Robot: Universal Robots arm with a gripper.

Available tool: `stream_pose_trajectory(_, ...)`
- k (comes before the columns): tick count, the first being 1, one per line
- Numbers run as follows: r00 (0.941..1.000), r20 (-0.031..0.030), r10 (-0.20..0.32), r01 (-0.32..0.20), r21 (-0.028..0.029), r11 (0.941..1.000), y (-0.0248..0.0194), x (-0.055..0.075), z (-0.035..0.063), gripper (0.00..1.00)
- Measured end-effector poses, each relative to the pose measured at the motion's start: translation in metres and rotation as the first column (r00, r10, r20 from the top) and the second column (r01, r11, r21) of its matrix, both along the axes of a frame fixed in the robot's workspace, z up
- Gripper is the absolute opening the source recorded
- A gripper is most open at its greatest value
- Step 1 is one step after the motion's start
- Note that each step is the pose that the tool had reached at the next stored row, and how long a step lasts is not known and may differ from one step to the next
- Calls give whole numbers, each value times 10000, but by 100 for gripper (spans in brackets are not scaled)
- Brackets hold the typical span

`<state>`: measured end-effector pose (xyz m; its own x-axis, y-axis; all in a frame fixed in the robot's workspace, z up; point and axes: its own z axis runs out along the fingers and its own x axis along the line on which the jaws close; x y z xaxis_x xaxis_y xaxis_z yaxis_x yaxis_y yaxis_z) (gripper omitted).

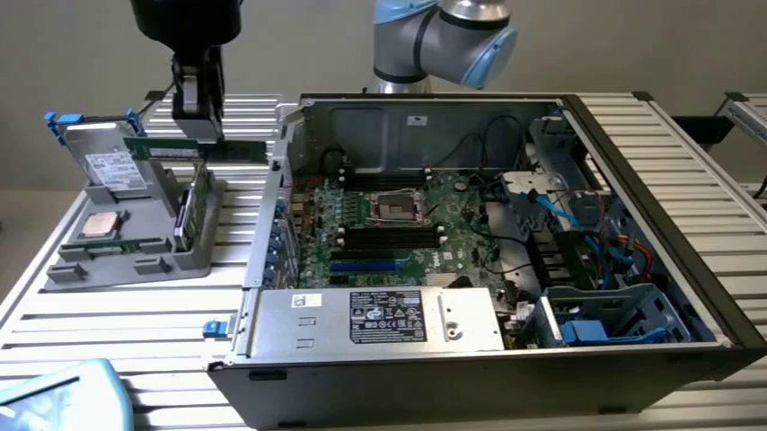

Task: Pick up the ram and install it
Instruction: 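Pick up the ram and move it above insertion slot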

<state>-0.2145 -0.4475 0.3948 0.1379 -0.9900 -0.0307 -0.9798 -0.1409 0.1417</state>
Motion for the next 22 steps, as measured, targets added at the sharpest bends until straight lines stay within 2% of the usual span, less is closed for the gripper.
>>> stream_pose_trajectory(14, 10000, 20, 1, -1, 25, 10000, -2, 635, 0, 14)
stream_pose_trajectory(22, 10000, 26, 0, 0, 97, 10000, -3, 1003, 0, 14)
